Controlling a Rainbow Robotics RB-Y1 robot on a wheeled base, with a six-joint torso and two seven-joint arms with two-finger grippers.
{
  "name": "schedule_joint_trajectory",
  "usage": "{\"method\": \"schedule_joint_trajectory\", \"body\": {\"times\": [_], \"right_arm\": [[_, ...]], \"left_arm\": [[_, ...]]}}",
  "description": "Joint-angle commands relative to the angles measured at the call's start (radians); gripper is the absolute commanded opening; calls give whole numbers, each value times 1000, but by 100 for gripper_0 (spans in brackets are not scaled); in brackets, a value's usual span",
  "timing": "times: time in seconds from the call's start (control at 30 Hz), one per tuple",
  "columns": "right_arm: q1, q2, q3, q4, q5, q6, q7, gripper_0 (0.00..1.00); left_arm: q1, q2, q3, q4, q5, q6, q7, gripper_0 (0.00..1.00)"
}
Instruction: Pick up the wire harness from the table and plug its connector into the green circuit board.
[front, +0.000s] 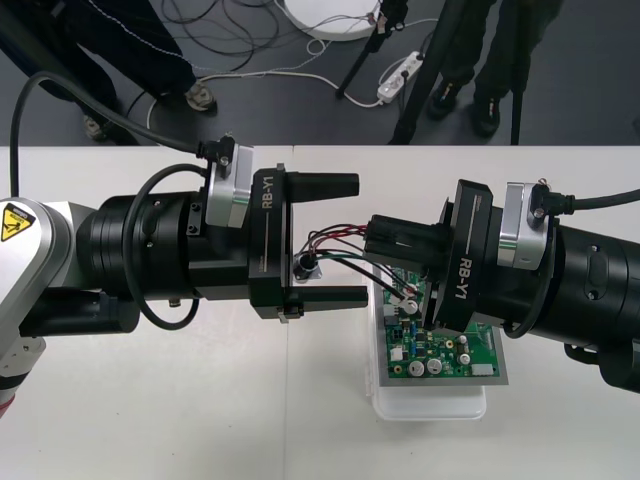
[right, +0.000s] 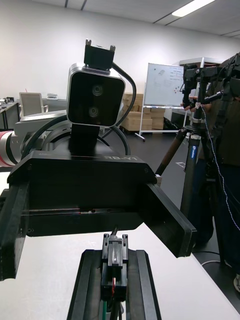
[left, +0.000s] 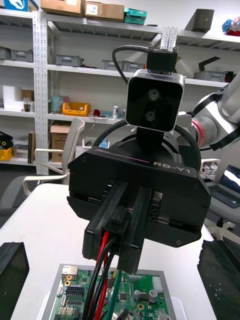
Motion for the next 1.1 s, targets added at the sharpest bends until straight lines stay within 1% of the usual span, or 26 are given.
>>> {"method": "schedule_joint_trajectory", "body": {"times": [0.03, 0.3, 1.1], "right_arm": [[-27, 12, 9, -34, 1, 2, -5, 0], [-25, -16, 9, -34, -24, -14, -3, 0], [-24, -20, 9, -34, -50, -25, -3, 0]], "left_arm": [[-36, -14, -19, -8, 20, -32, -31, 100], [-36, -12, -19, -8, 30, -32, -33, 100], [-41, -3, -19, -8, 53, -32, -51, 100]]}}
